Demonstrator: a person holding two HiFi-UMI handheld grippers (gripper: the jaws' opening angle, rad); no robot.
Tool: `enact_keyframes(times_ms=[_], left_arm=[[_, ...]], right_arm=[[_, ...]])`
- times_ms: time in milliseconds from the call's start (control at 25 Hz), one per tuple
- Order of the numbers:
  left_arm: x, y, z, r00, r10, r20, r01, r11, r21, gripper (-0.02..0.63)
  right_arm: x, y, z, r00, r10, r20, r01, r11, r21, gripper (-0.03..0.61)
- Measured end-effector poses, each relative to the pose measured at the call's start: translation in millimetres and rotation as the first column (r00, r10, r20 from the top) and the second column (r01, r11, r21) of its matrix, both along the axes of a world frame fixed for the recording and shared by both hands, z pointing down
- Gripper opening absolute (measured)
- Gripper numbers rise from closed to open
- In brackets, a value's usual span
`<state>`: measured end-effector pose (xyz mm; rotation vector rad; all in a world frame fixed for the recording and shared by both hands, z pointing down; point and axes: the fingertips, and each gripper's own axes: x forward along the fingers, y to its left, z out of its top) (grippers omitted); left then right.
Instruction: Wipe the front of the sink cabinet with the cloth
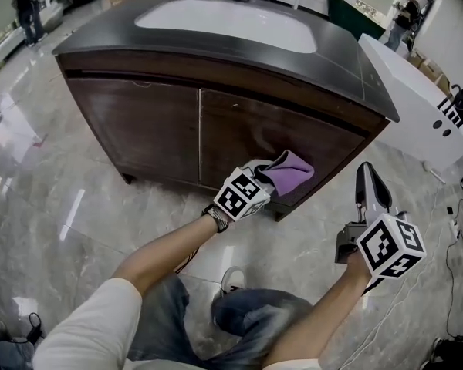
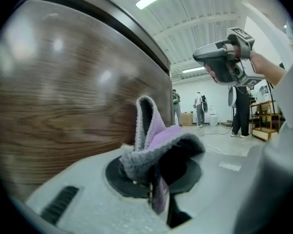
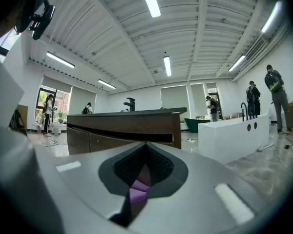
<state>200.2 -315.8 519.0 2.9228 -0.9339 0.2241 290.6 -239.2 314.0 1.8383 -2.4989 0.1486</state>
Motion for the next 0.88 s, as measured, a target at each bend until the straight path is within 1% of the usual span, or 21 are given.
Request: enact_keyframes(times_ms=[80, 200, 320, 440, 680, 760, 880], left_arm=[[-19, -1, 3, 0.999, -0.033, 0.002, 0.033, 0.999, -0.003, 0.043], [-47, -2, 8, 0.997, -0.074, 0.011, 0.074, 0.997, -0.005, 0.043], [-77, -4, 9, 0.993, -0.121, 0.007, 0.121, 0.993, -0.01, 0.043], [-107, -6, 9, 0.985, -0.169, 0.018, 0.169, 0.986, 0.0, 0.043], [-166, -4, 5, 0.966, -0.256, 0.023, 0.255, 0.967, 0.022, 0.043], [-191, -4, 2, 0.956, -0.292, 0.021, 0.291, 0.956, 0.029, 0.043], [-229, -4, -1, 0.935, -0.355, 0.015, 0.354, 0.934, 0.04, 0.043]], right_arm=[[-15, -7, 2, 0.999, -0.039, -0.011, 0.039, 0.999, -0.006, 0.008], [-43, -11, 5, 0.993, -0.101, -0.064, 0.1, 0.995, -0.027, 0.008], [-79, -15, 7, 0.978, -0.192, -0.083, 0.189, 0.981, -0.045, 0.008], [-111, -21, 12, 0.959, -0.272, -0.076, 0.267, 0.961, -0.065, 0.008], [-157, -30, 7, 0.936, -0.351, -0.028, 0.349, 0.936, -0.048, 0.008], [-173, -33, 7, 0.926, -0.376, -0.021, 0.375, 0.926, -0.048, 0.008], [-200, -38, 5, 0.909, -0.416, -0.003, 0.415, 0.909, -0.042, 0.008]])
